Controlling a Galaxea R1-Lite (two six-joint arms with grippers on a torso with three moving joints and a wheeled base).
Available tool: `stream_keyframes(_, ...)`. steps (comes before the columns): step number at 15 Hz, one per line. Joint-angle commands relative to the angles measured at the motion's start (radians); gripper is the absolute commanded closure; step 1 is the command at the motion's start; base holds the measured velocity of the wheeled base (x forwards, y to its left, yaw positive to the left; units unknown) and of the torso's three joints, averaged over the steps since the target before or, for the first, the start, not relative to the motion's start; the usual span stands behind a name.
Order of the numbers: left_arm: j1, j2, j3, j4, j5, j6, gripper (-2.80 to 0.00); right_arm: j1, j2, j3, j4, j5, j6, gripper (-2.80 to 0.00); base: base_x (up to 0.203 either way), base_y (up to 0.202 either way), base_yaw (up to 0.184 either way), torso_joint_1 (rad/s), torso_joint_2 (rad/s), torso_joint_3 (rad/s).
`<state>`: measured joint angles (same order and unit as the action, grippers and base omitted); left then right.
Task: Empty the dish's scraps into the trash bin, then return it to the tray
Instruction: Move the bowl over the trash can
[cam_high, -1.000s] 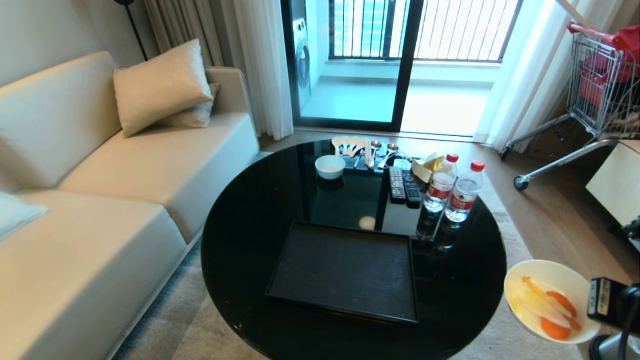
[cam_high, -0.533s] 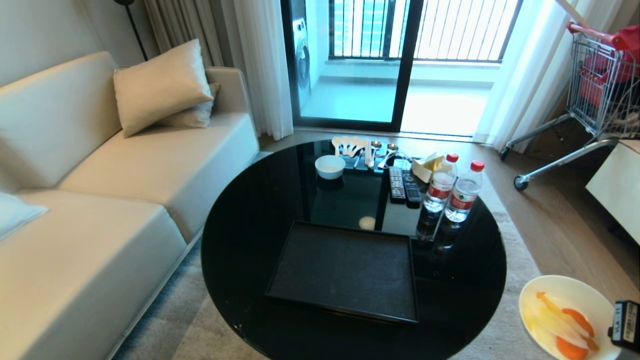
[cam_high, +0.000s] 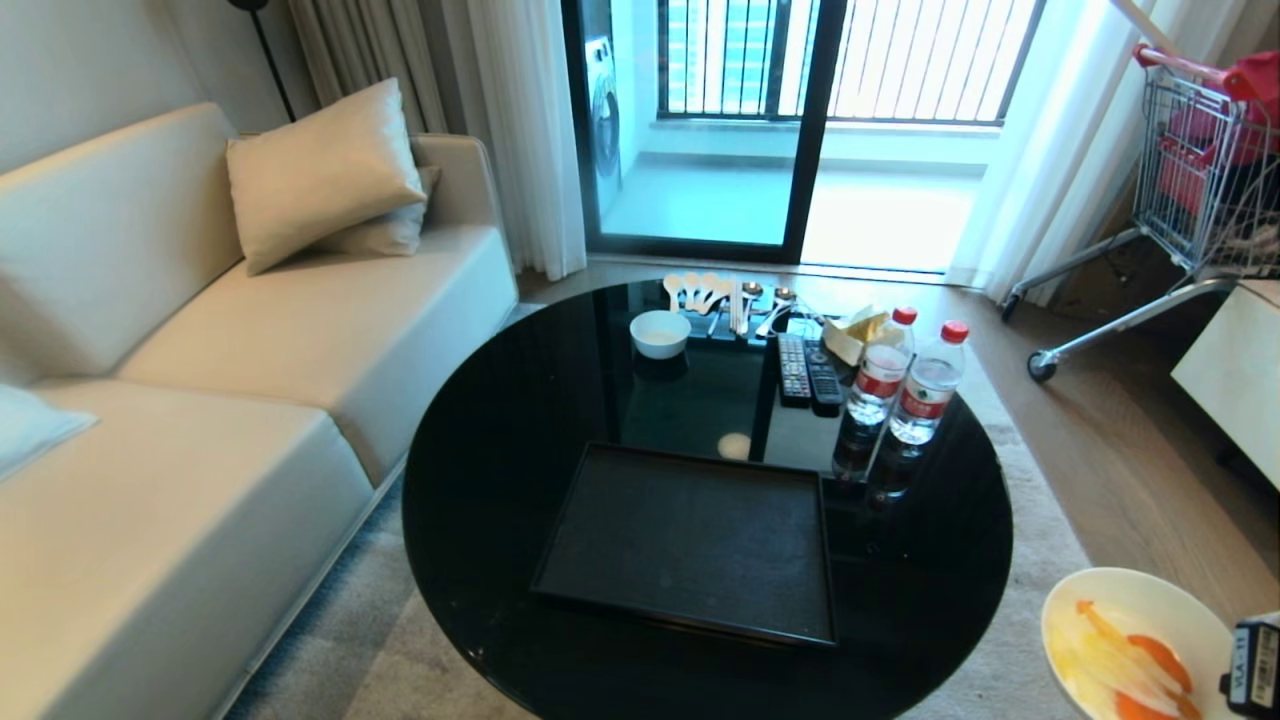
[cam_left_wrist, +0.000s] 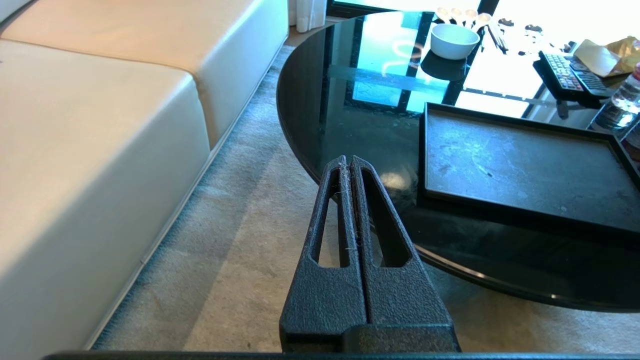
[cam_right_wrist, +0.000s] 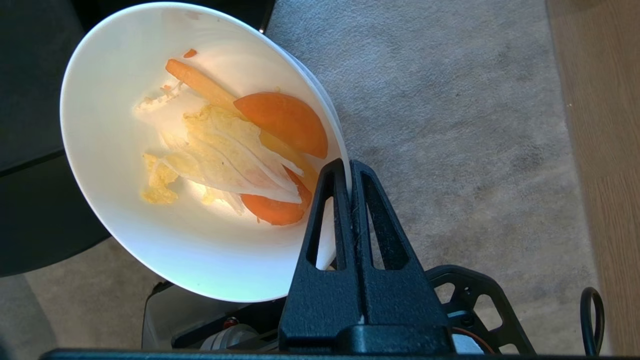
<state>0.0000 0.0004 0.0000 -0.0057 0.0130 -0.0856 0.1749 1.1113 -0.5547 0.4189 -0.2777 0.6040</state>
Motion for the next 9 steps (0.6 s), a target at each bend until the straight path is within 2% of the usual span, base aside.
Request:
stream_keyframes(1, 0.0, 0.0, 0.0, 0.0, 0.001, -0.002, 0.0, 0.006, -0.001, 0.002, 0.001, 0.0, 0.002, 0.0, 0.0, 0.0, 0.0, 0.0, 0.0, 0.0)
stream_keyframes(9, 0.0, 0.0, 0.0, 0.0, 0.001, -0.001, 0.0, 0.011, 0.011, 0.004, -0.001, 0.002, 0.005, 0.0, 0.0, 0.0, 0.0, 0.0, 0.0, 0.0)
